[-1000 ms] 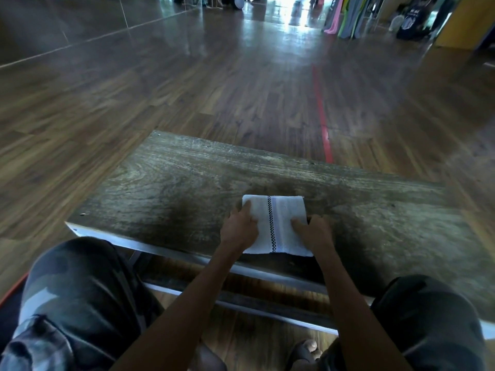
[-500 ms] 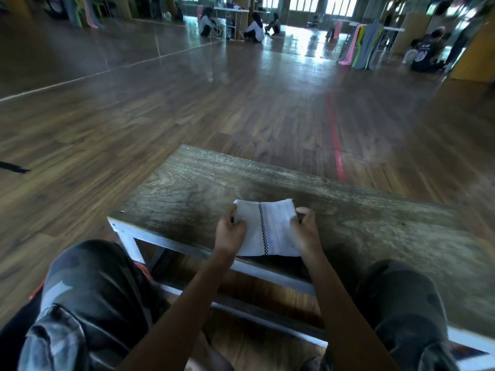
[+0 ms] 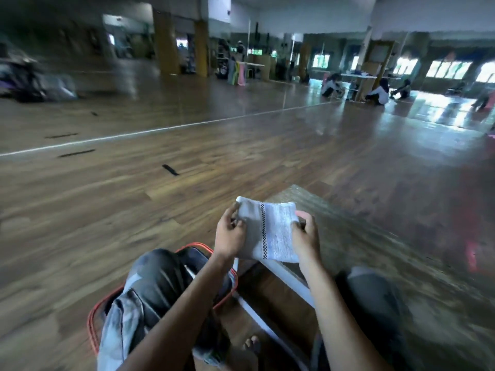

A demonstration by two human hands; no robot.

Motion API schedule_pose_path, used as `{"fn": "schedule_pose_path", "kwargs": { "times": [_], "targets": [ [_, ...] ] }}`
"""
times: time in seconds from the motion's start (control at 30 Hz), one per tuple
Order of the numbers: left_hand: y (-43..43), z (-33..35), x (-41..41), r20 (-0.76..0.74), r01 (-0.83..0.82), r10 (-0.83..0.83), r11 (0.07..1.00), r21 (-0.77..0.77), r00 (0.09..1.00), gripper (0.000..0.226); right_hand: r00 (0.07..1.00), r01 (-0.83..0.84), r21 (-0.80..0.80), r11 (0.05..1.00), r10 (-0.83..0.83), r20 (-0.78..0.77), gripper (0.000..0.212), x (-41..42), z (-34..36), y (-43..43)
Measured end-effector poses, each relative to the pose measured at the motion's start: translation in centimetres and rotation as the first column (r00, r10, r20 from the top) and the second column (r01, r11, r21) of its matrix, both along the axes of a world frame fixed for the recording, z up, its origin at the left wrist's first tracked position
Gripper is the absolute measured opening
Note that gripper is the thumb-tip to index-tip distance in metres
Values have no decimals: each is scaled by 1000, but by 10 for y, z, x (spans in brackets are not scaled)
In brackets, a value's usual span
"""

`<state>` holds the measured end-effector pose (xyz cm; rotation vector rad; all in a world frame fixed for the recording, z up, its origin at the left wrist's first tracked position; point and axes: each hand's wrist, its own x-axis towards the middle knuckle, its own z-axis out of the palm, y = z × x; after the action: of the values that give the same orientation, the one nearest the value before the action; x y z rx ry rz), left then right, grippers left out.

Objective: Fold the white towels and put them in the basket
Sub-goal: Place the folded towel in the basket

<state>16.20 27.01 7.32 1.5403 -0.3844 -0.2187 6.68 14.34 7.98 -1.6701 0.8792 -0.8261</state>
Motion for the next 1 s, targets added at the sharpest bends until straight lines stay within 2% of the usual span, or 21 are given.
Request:
{"fn": "schedule_pose_path", "kwargs": {
  "times": [0.23,0.47,0.7,0.9,1.0],
  "targets": [
    [73,10,35,-39,-240,238,968,-73,971,42,959,-279,0,960,278,46,31,73,14,52],
    [109,-23,62,-102,-363,357,931,-41,928,41,921,-379,25,925,380,-88,34,120,-9,77],
    [124,-97,95,-276,-432,433,899,67,858,44,845,-462,110,880,475,-247,38,177,-71,92],
    [120,-194,135,-383,-507,548,836,212,744,43,758,-519,207,829,559,-336,42,238,-165,92],
    [117,-249,149,-389,-523,602,798,299,697,41,691,-556,191,809,578,-433,42,255,-216,90]
  ]
}}
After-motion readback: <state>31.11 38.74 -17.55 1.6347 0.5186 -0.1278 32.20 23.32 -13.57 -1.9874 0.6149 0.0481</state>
